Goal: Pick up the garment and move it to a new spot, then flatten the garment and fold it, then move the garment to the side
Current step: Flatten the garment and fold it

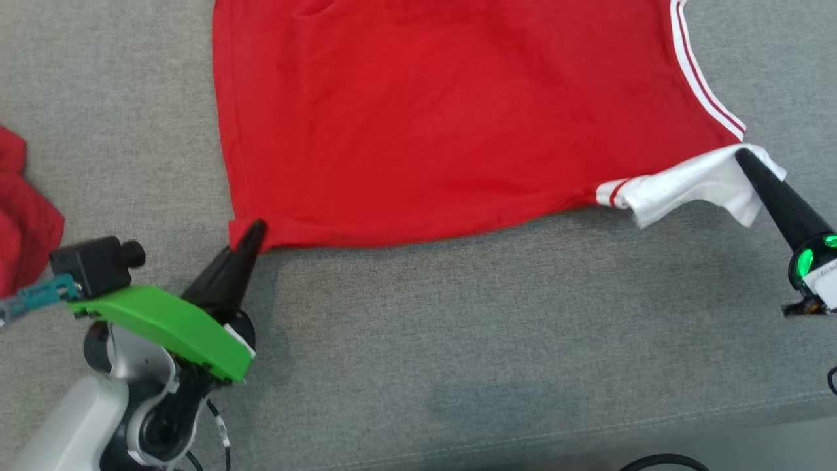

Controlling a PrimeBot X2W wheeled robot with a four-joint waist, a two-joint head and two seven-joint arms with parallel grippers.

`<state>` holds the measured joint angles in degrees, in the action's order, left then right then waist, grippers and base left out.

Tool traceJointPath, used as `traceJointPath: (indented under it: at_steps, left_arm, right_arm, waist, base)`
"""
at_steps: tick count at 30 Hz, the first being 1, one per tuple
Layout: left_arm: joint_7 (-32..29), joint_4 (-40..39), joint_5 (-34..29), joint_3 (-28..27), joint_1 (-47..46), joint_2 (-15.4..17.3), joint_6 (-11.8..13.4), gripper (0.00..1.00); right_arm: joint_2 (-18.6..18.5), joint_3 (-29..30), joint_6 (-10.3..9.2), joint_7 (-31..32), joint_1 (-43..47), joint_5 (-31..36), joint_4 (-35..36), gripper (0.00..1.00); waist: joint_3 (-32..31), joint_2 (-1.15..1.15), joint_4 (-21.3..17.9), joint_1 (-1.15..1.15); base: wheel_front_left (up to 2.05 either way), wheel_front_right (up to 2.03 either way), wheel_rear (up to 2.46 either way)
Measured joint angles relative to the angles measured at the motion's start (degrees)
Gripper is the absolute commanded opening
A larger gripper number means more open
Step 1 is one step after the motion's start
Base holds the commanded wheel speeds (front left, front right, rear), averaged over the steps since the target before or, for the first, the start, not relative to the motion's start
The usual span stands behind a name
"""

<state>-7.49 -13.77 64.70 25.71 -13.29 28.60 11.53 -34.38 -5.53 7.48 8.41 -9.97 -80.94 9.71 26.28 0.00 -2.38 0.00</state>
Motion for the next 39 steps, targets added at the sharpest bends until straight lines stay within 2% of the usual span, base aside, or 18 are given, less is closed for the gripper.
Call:
traceJointPath:
  at_steps: [2,4,8,11,16,17,18,19,20,26,30,32,35,39]
  left_arm:
    - [-2.24,1.43,0.01,-0.45,-3.34,1.13,0.59,0.00]
    - [-4.55,3.28,0.91,-0.16,-6.87,0.57,0.62,0.00]
    - [-8.77,9.60,1.13,2.44,-13.91,-1.40,0.33,0.00]
    - [-11.04,15.33,0.59,5.23,-18.22,-4.28,-0.44,0.00]
    - [-11.67,24.05,-1.00,7.27,-22.96,-6.62,-1.33,0.00]
    - [-11.55,25.27,-1.19,7.39,-23.64,-6.89,-1.53,0.08]
    - [-11.31,26.55,-1.37,7.45,-24.34,-7.27,-1.63,0.41]
    - [-11.02,27.78,-1.62,7.57,-25.03,-7.69,-1.79,0.84]
    - [-10.72,28.94,-1.98,7.68,-25.56,-8.03,-1.86,1.00]
    - [-7.50,32.47,-2.67,7.21,-25.91,-8.46,-3.44,1.00]
    - [-1.46,29.81,-6.14,7.17,-22.09,-5.64,-3.93,1.00]
    - [2.19,26.26,-8.67,7.16,-18.23,-3.41,-2.98,1.00]
    - [6.38,20.01,-11.01,7.01,-11.78,-1.08,-0.82,1.00]
    - [12.45,14.95,-13.44,6.72,-6.60,-0.83,1.24,1.00]
  right_arm:
    - [0.02,-0.29,0.00,1.33,-3.82,0.67,-3.63,0.00]
    - [0.78,-0.77,0.00,2.38,-7.58,1.41,-7.54,0.00]
    - [2.42,-2.56,0.00,5.15,-13.88,3.28,-13.97,0.00]
    - [3.57,-4.25,0.00,6.69,-16.86,5.61,-18.45,0.00]
    - [5.41,-6.03,0.00,7.61,-21.19,10.79,-25.61,0.00]
    - [5.60,-6.05,0.00,7.14,-21.97,11.82,-26.61,0.78]
    - [5.86,-6.02,0.00,6.70,-22.73,12.81,-27.80,1.00]
    - [6.14,-6.00,0.00,6.60,-23.48,13.81,-29.08,1.00]
    - [6.36,-6.05,0.00,6.54,-23.89,14.56,-29.65,1.00]
    - [5.61,-4.93,0.00,2.44,-24.59,18.67,-28.06,1.00]
    - [1.98,-3.48,0.00,-2.07,-20.76,23.30,-22.21,1.00]
    - [-0.10,-3.16,0.00,-3.69,-17.13,27.94,-18.60,1.00]
    - [-1.02,-0.96,0.01,-5.46,-11.19,33.74,-14.18,1.00]
    - [0.85,3.38,0.00,-7.87,-4.00,43.92,-10.84,1.00]
  waist:
    - [0.56,0.00,0.39,0.00]
    - [0.92,0.00,1.06,0.00]
    - [1.41,0.00,2.63,0.00]
    - [1.51,0.00,3.73,0.00]
    - [1.04,0.00,4.17,0.00]
    - [0.87,0.00,4.10,0.00]
    - [0.68,0.00,4.04,0.00]
    - [0.48,0.00,4.02,0.00]
    - [0.26,0.00,4.02,0.00]
    - [-0.85,0.00,3.65,0.00]
    - [-2.02,0.00,3.16,0.00]
    - [-2.67,0.00,2.67,0.00]
    - [-3.38,0.00,1.64,0.00]
    - [-3.72,0.00,0.70,0.00]
  base:
    - [0.00,0.00,0.00]
    - [0.00,0.00,0.00]
    - [0.00,0.00,0.00]
    - [0.00,0.00,0.00]
    - [0.00,0.00,0.00]
    - [0.00,0.00,0.00]
    - [0.00,0.00,0.00]
    - [0.00,0.00,0.00]
    - [0.00,0.00,0.00]
    - [0.00,0.00,0.00]
    - [0.00,0.00,0.00]
    - [0.00,0.00,0.00]
    - [0.00,0.00,0.00]
    - [0.00,0.00,0.00]
